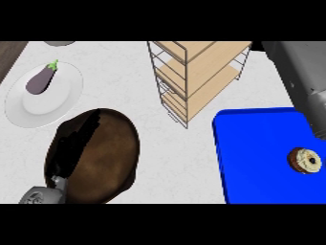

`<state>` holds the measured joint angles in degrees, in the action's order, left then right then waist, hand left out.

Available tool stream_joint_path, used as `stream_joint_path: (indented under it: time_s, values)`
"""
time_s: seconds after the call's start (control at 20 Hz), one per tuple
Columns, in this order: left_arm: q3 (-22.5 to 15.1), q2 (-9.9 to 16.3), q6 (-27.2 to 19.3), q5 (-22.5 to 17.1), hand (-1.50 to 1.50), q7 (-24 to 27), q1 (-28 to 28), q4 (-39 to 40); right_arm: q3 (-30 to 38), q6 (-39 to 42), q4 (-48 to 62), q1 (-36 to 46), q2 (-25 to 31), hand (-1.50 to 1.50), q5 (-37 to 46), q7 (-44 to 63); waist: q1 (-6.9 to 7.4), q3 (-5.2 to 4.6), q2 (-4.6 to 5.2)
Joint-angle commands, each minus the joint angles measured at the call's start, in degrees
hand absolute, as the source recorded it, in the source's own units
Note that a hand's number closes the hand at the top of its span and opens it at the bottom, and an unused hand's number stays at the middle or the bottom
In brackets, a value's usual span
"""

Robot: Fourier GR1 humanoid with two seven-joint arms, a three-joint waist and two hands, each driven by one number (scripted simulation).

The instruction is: Pick the lemon from the tray and place it in the tiered shelf

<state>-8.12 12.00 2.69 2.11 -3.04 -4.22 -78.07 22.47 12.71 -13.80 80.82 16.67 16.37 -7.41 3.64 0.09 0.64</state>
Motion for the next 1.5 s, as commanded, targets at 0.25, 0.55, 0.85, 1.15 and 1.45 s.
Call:
stream_joint_path:
  time_s: [0.25,0.55,0.85,1.15,1.45]
  values:
    - [-0.46,-0.39,-0.57,0.53,0.0,-2.57,1.03,-2.14,10.1,-11.2,-0.45,-0.12,6.0,-1.5,-8.1,0.12,-0.56,-0.03,0.43]
    - [1.05,-0.23,0.24,-0.47,0.0,0.6,0.47,0.1,10.9,-10.15,1.6,-5.51,16.76,-1.5,-7.68,1.74,-0.58,-0.02,1.23]
    - [1.23,0.42,0.22,-0.29,0.0,-2.55,-0.59,-2.27,11.88,2.63,1.9,-12.73,25.81,-1.5,-8.85,-3.86,-0.69,0.2,1.28]
    - [-0.3,-0.7,0.32,0.85,0.0,-0.26,-0.25,-1.35,11.05,6.46,2.27,-14.43,29.23,-1.5,-7.6,-7.76,1.12,0.24,1.91]
    - [0.81,-0.84,-0.29,0.57,0.0,-1.8,-2.06,-1.26,9.65,11.54,2.74,-16.19,32.43,-1.5,-5.99,-10.18,1.18,0.25,1.82]
